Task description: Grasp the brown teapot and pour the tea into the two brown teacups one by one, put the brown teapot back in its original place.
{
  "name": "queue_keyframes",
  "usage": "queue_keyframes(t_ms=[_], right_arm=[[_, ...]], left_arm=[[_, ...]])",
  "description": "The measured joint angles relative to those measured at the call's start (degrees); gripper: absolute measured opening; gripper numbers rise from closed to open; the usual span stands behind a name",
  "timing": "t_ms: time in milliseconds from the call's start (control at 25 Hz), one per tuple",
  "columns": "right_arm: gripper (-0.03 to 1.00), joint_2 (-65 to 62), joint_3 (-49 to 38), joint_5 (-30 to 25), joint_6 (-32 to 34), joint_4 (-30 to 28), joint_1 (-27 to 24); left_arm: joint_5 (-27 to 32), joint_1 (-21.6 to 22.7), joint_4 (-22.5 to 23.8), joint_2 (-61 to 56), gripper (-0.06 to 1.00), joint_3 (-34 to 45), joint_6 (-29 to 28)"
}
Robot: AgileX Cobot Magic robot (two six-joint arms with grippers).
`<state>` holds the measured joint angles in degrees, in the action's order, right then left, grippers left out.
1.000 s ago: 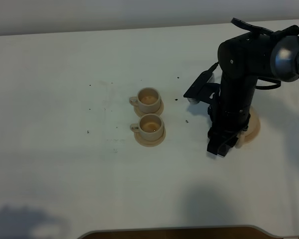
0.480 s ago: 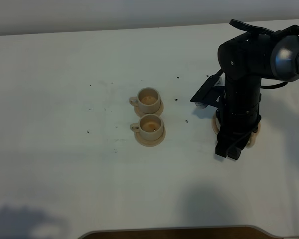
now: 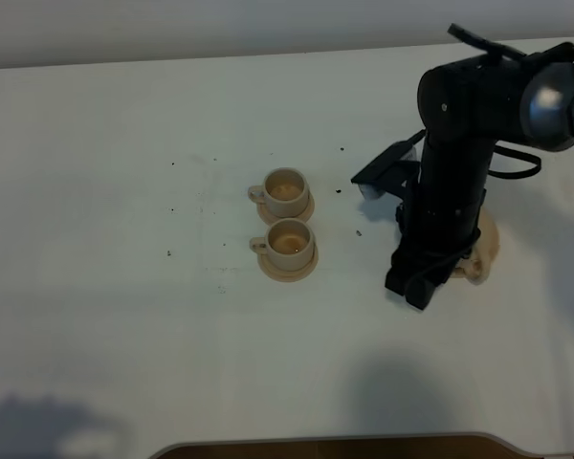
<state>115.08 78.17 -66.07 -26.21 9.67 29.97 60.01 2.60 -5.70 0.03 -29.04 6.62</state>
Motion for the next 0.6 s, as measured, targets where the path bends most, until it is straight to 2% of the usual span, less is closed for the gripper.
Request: queue_keyframes(t_ms=[120,320,440,600], right_arm=[[0.44,-2.28,1.23,-0.79,6.60,-0.77,0.00],[0.44,-5.27,1.28,-3.16,18.58,-5.85,-0.39],[0.44,-5.96,1.28,-3.21,22.61,-7.45,-1.65],[0.44,-5.91,1.28,-2.62,24.30,-8.06,-4.14]], left_arm=[[0.00,0.00,0.00,-0.03,0.37,0.00,0.00],[0.00,0.00,0.00,0.00,0.37,0.00,0.00],[0.00,0.00,0.00,0.00,0.37,0.00,0.00],[0.00,0.00,0.00,0.00,0.37,0.00,0.00]])
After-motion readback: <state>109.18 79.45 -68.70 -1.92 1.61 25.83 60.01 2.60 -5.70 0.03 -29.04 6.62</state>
